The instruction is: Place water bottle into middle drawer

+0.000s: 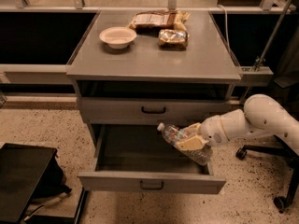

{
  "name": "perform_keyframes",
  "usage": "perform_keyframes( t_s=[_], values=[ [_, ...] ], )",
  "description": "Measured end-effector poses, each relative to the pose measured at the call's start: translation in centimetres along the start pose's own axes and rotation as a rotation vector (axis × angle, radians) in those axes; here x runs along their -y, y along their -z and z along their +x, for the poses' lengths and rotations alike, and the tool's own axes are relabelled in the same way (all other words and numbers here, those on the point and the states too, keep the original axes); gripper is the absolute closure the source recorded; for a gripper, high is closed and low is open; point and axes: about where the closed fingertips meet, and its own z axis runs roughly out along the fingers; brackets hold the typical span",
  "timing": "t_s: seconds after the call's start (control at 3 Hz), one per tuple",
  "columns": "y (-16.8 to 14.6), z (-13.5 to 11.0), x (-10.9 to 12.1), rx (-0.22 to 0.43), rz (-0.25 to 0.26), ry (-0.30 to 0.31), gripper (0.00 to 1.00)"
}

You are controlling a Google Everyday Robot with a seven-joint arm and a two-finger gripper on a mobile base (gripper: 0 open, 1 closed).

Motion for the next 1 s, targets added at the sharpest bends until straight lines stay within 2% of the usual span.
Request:
perform_keyframes(
  t_s=[0.33,0.67,1.0],
  values=[
    [-1.2,0.9,1.5,-0.034,0.008,0.042,1.00],
    [-1.2,0.9,1.5,-0.034,0.008,0.042,1.00],
    [-2.0,2.7,1.5,-0.027,-0.002,0.033,1.00]
  ],
)
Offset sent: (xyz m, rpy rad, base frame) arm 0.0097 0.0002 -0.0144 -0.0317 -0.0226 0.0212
